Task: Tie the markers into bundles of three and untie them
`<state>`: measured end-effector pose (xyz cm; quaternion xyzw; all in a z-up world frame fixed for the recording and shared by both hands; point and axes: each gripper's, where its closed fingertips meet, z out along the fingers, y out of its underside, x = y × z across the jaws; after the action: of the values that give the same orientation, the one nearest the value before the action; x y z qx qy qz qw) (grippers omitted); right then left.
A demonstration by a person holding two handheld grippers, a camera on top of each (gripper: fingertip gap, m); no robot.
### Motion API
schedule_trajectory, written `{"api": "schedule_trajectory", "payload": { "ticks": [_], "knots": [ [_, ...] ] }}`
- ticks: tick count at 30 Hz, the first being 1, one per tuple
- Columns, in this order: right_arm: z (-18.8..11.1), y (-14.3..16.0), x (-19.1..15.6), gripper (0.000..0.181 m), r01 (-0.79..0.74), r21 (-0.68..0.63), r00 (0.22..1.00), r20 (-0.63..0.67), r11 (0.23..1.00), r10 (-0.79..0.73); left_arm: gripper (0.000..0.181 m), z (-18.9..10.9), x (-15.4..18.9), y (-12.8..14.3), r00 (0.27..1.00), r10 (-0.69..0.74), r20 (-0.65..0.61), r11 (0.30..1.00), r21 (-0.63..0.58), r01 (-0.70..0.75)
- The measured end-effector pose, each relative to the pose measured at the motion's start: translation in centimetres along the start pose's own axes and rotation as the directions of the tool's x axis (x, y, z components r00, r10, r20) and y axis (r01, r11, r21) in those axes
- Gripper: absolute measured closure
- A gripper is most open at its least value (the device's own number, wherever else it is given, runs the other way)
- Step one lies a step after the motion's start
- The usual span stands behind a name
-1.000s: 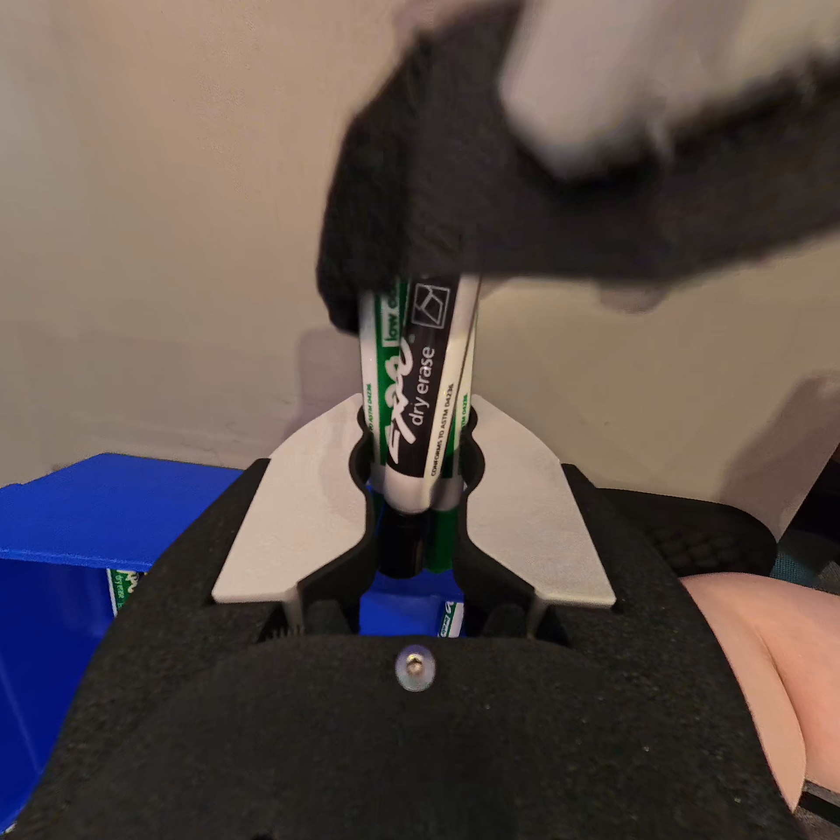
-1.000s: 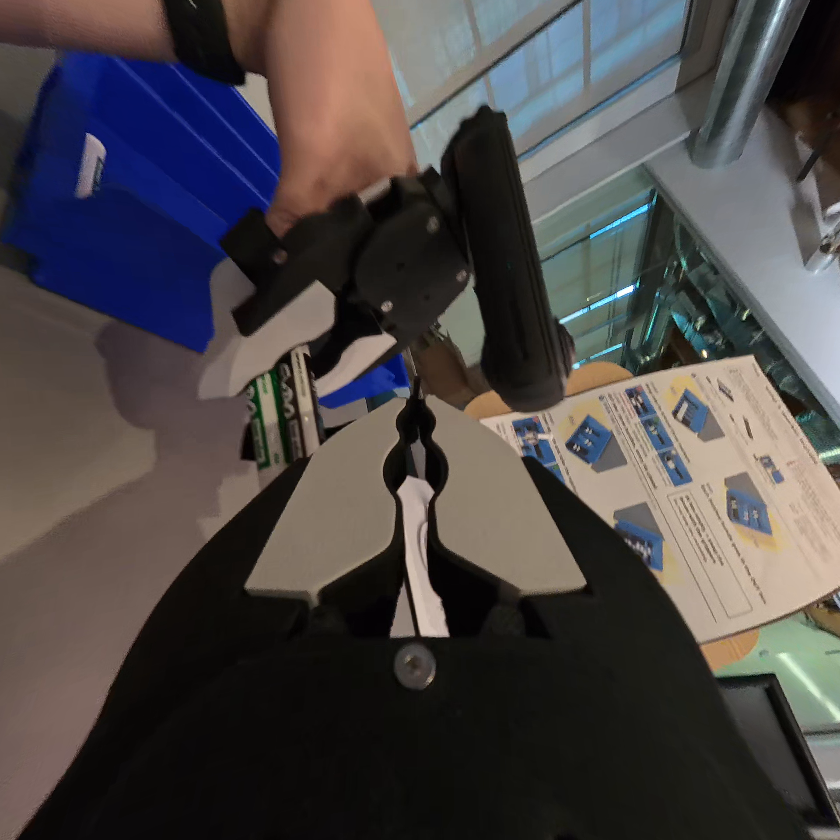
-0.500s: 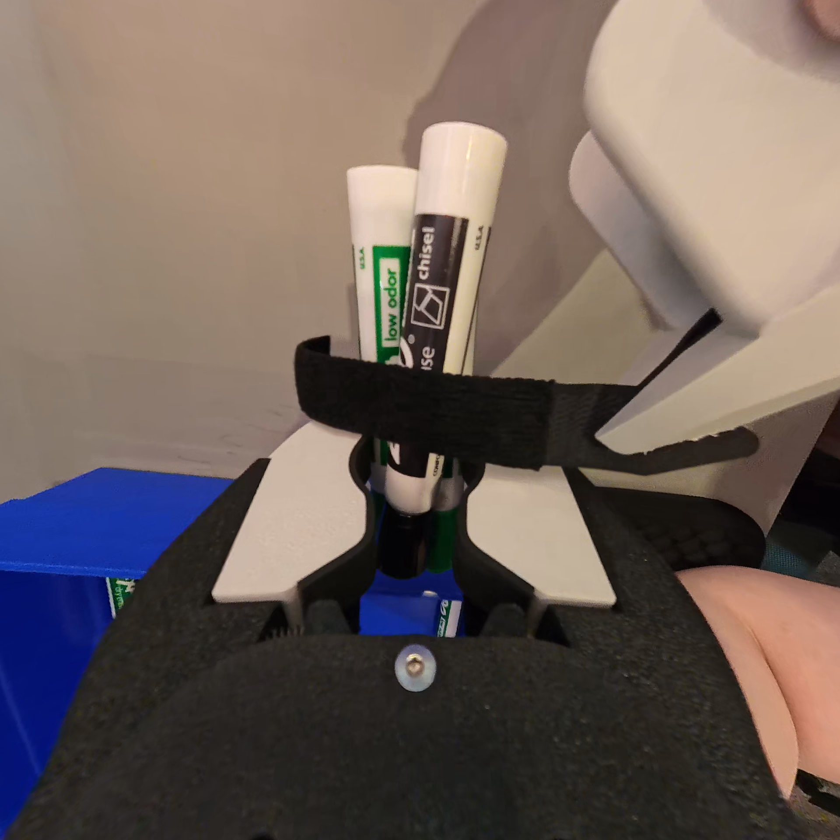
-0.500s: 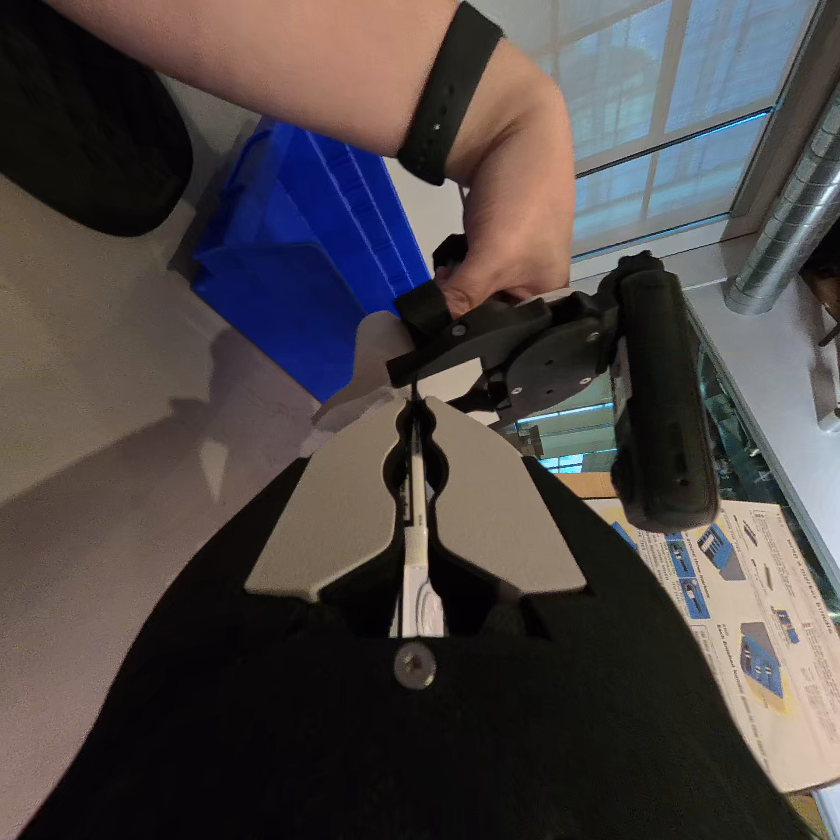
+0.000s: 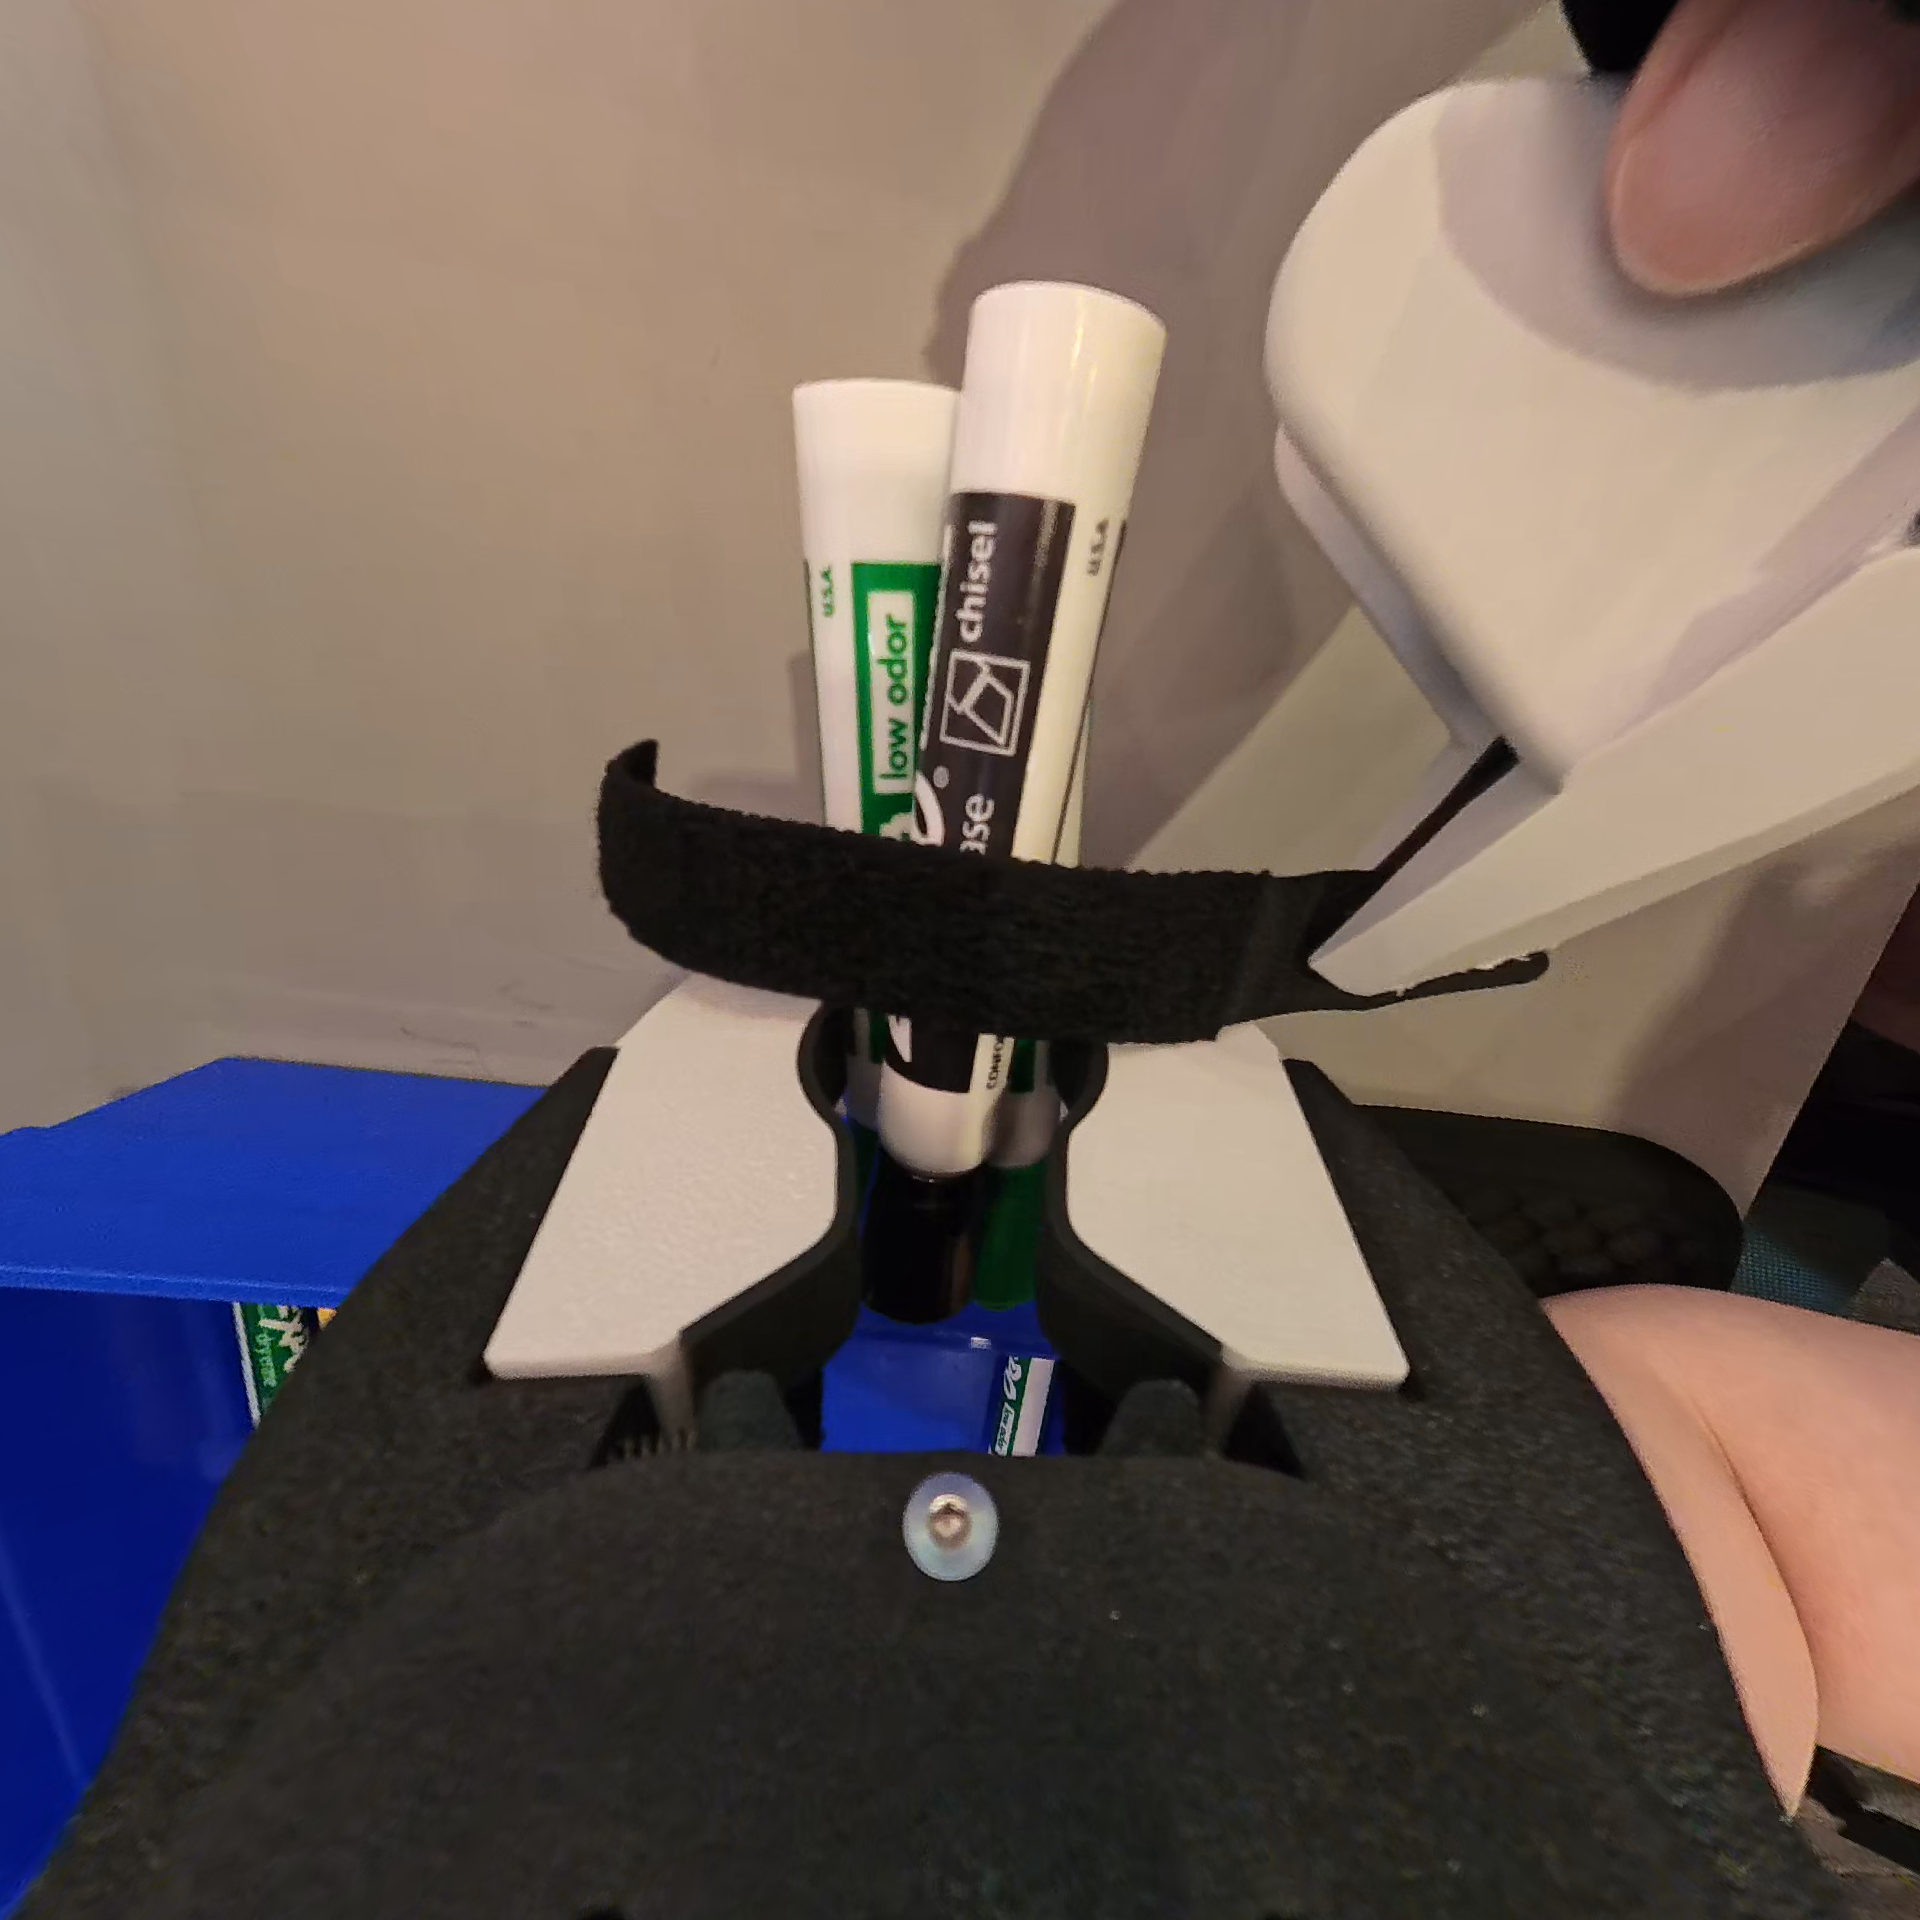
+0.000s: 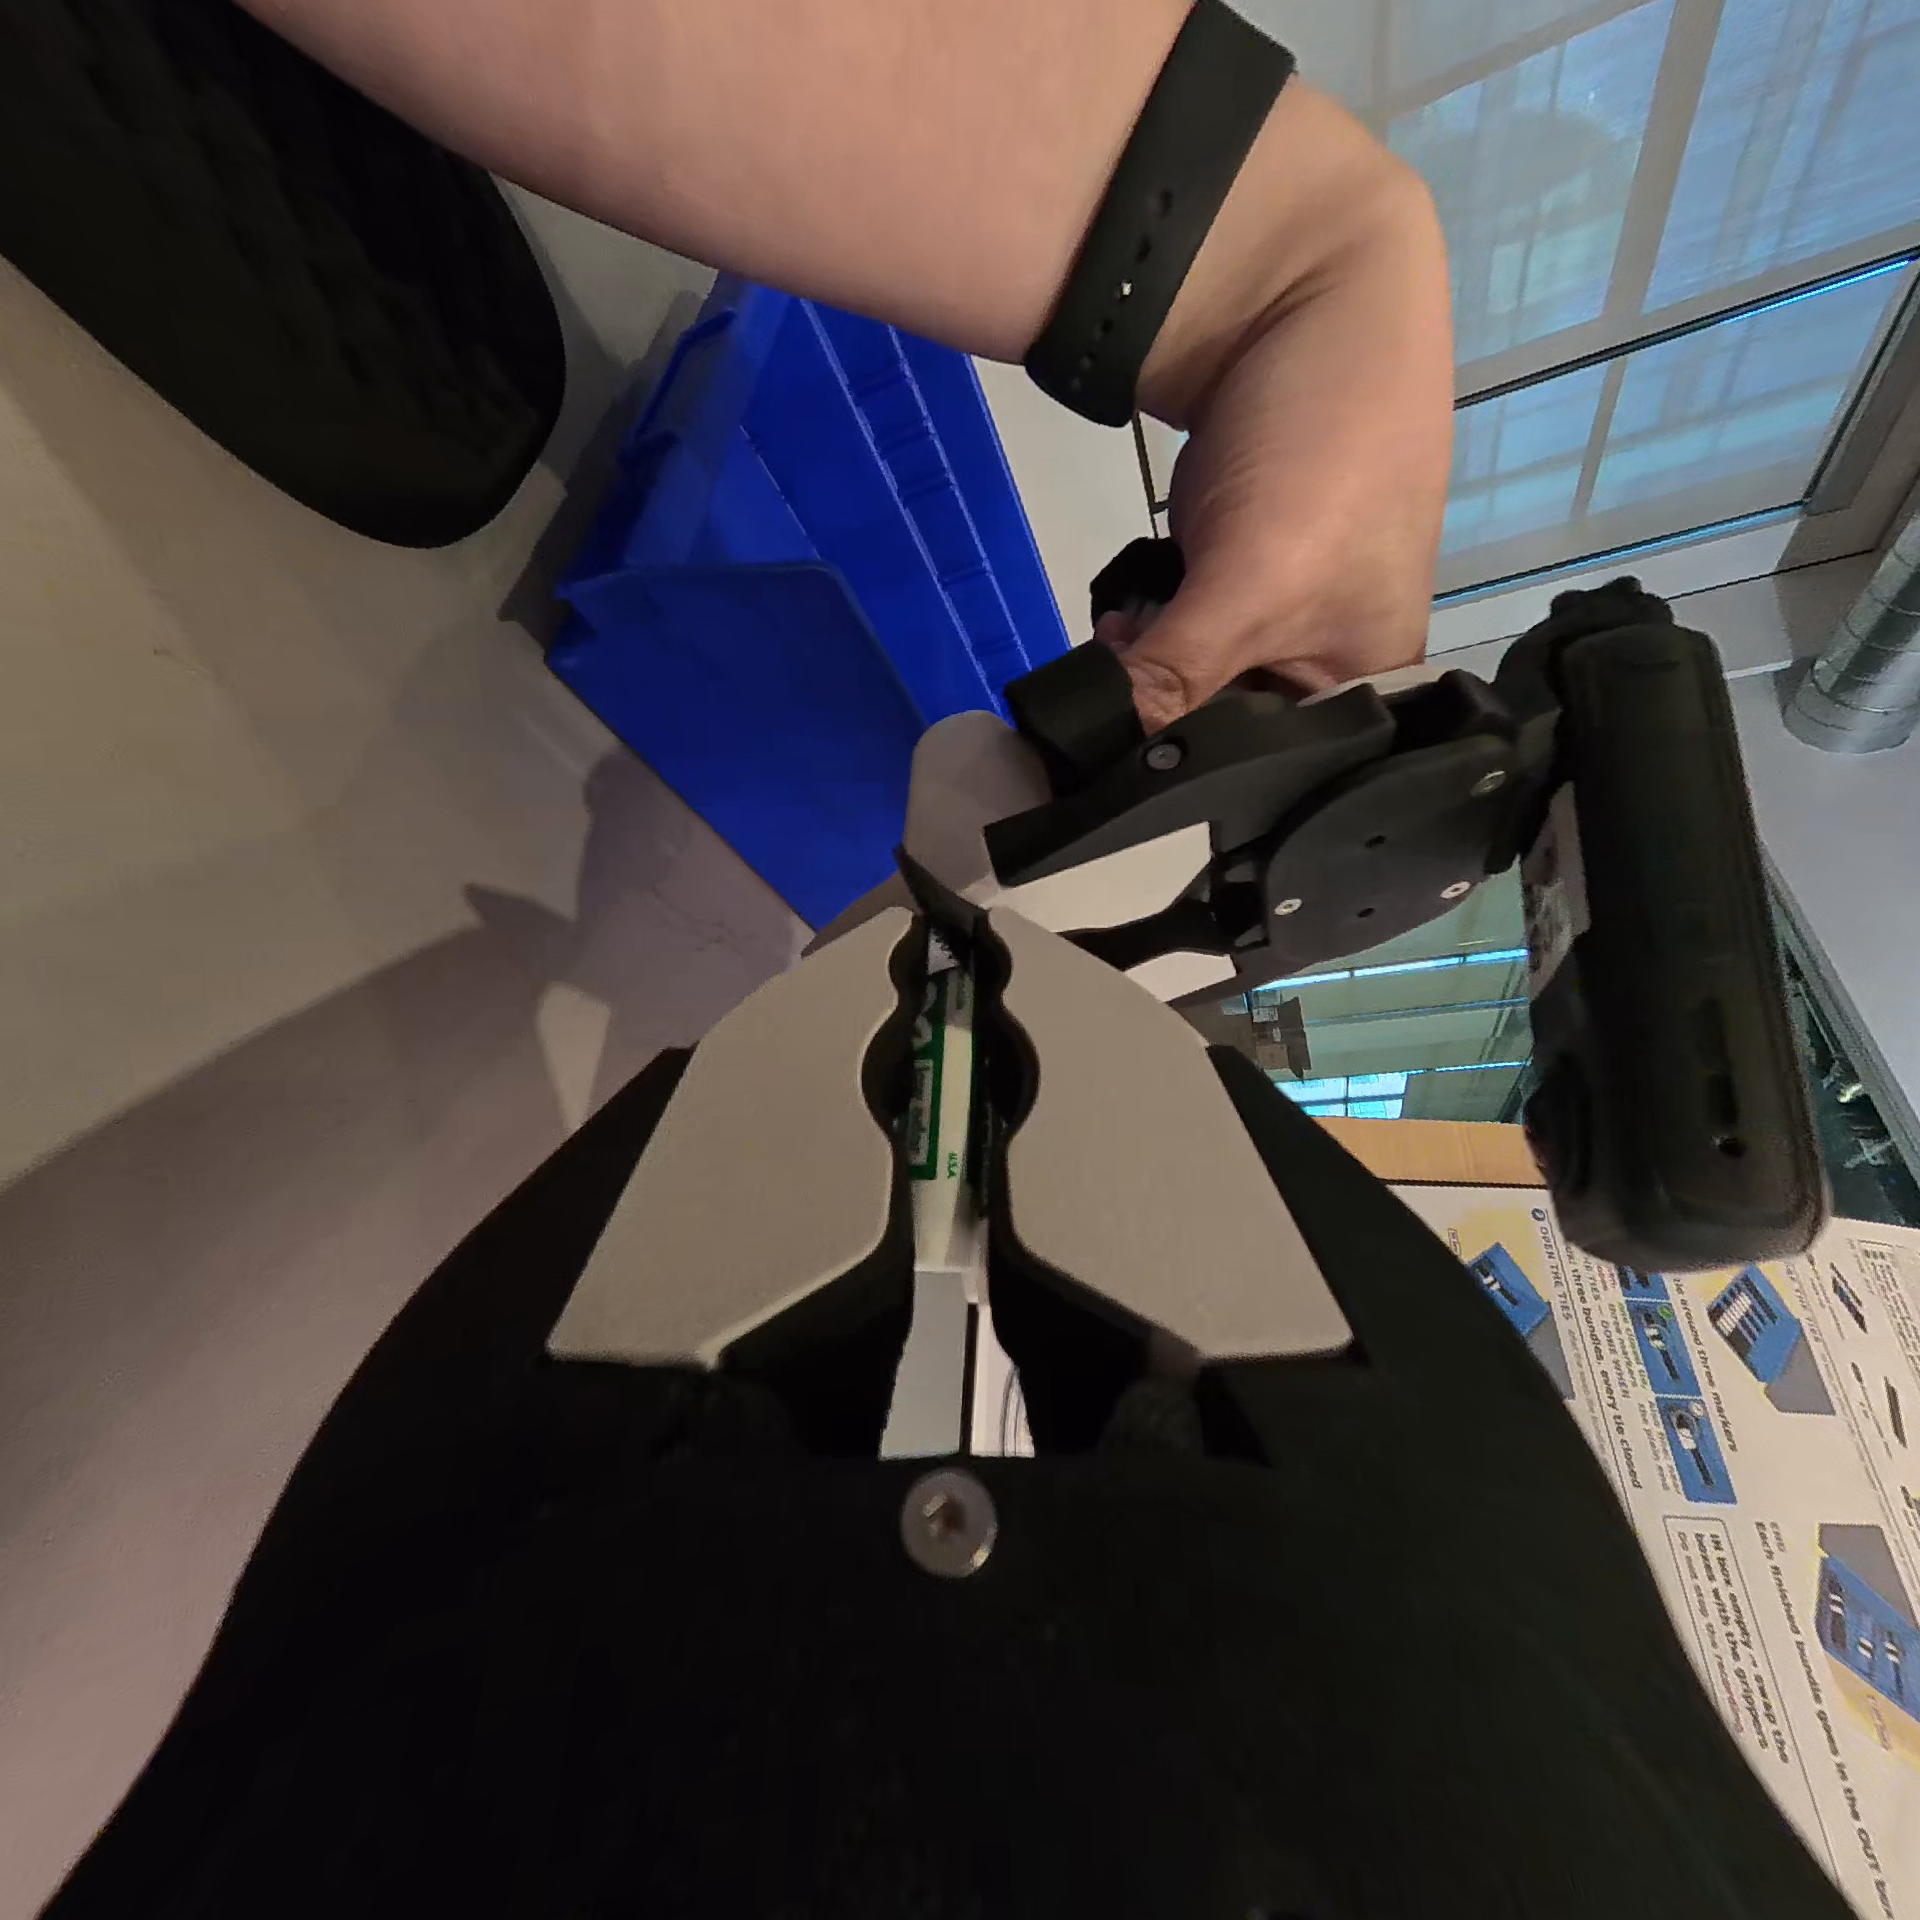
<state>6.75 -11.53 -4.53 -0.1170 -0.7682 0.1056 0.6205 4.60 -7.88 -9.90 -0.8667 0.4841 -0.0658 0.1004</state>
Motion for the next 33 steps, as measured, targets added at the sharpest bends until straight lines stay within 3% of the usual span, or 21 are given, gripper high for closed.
{"api": "schedule_trajectory", "payload": {
  "ticks": [15, 22, 33],
  "knots": [
    [-0.7, -2.2, -0.6, 0.177, 0.043, 0.080, 0.998, 0.037, 0.996, -0.046, 0.144, -0.4, 0.2, 0.1, 1.000, 0.002, -0.008, 1.000, 0.015, -0.002],
    [-1.1, -3.0, 0.0, 0.175, -0.014, 0.130, 0.999, 0.036, 0.991, 0.009, 0.144, -0.5, 0.8, -0.3, 0.999, 0.025, -0.029, 0.999, 0.040, -0.024],
    [-0.7, -2.1, -0.4, 0.168, 0.009, 0.089, 0.999, 0.047, 0.996, -0.013, 0.144, -0.8, 1.2, -0.6, 0.998, 0.043, -0.036, 0.998, 0.054, -0.041]
  ]
}}
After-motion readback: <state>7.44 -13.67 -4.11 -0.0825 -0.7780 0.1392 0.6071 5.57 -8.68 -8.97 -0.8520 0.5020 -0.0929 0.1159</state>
